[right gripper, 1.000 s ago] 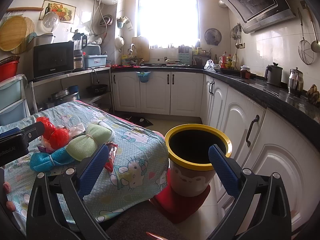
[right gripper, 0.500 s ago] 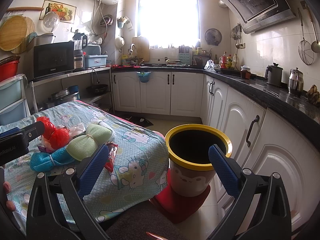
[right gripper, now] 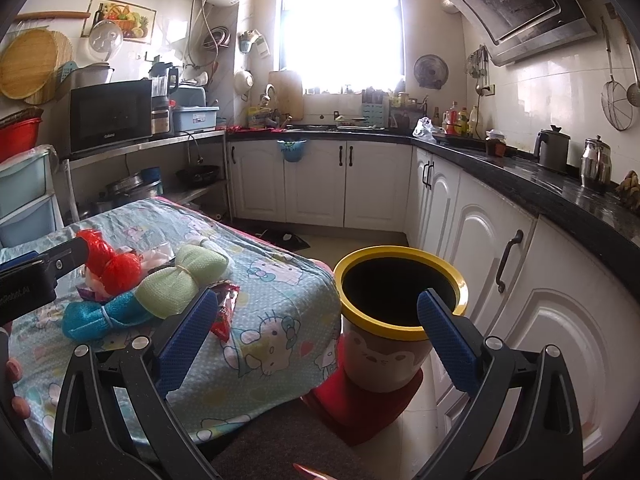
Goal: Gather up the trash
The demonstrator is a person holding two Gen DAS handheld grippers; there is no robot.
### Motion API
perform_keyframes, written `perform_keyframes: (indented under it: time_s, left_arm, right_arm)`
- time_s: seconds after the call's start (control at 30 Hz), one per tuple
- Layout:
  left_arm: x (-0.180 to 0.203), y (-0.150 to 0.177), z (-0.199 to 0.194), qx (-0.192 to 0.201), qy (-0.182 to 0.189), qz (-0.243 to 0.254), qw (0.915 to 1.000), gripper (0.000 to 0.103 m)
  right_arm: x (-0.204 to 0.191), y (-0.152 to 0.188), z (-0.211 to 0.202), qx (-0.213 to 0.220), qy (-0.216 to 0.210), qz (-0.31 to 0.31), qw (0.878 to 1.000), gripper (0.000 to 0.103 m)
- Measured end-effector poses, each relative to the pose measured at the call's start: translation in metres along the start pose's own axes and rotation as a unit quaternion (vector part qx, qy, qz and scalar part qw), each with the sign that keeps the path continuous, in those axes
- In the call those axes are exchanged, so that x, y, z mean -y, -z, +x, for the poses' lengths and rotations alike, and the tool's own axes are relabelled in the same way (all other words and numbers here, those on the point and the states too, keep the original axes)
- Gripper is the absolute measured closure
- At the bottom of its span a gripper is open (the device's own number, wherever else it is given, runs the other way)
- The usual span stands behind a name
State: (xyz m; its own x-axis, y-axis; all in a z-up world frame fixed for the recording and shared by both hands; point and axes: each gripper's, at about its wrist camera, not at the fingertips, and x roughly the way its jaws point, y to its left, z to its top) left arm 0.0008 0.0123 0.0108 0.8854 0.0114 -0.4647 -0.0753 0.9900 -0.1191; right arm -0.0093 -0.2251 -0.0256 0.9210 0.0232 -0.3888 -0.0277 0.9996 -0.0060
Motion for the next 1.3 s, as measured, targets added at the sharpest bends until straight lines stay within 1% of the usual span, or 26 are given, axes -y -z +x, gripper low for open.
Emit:
perform_keyframes:
  time_s: [0.1,0.2,0.5,0.67,0.77,0.83,0.93,1.03,1.13,1.2,1.23,1.3]
  left_arm:
    - [-0.002,0.001,0.0,-0.001,0.0,-0.001,1.0,0.01]
    - [-0.01,-0.002,0.0,-0.003,-0.003,-0.009,1.0,0.01]
    - [-0.037,-0.009,0.005,0.007,-0.032,-0.041,0.9986,0.01]
    - [-0.055,-0.016,0.011,0.006,-0.054,-0.057,0.9969,0.01]
    - [-0.065,-0.022,0.017,0.003,-0.063,-0.066,0.9958,0.01]
    - [-0.069,-0.027,0.021,0.004,-0.072,-0.067,0.9952,0.01]
    - [-0.075,-0.035,0.028,0.005,-0.08,-0.066,0.9946,0.01]
    - [-0.082,-0.043,0.041,-0.004,-0.073,-0.073,0.9947,0.01]
    - [-0.094,-0.047,0.059,-0.018,-0.055,-0.101,0.9932,0.01]
    - [-0.102,-0.048,0.072,-0.032,-0.053,-0.122,0.9906,0.01]
    - [-0.107,-0.048,0.082,-0.046,-0.05,-0.137,0.9882,0.01]
    - [-0.114,-0.048,0.094,-0.059,-0.04,-0.155,0.9853,0.01]
  right_arm:
    - [-0.001,-0.001,0.002,-0.006,-0.011,-0.002,1.0,0.006]
    - [-0.007,-0.004,0.006,-0.018,-0.032,-0.008,0.999,0.006]
    - [-0.042,-0.015,0.029,-0.046,-0.104,-0.044,0.992,0.006]
    - [-0.058,-0.03,0.053,-0.067,-0.134,-0.038,0.988,0.006]
    - [-0.065,-0.039,0.072,-0.078,-0.143,-0.033,0.986,0.006]
    - [-0.071,-0.043,0.085,-0.095,-0.152,-0.037,0.983,0.006]
    - [-0.076,-0.051,0.101,-0.102,-0.156,-0.037,0.982,0.006]
    - [-0.077,-0.055,0.118,-0.121,-0.162,-0.03,0.979,0.006]
    - [-0.078,-0.057,0.139,-0.142,-0.159,-0.023,0.977,0.006]
    - [-0.079,-0.058,0.155,-0.162,-0.158,-0.016,0.974,0.006]
    - [-0.081,-0.058,0.162,-0.171,-0.158,-0.015,0.972,0.006]
    - [-0.083,-0.055,0.178,-0.191,-0.163,-0.006,0.968,0.006]
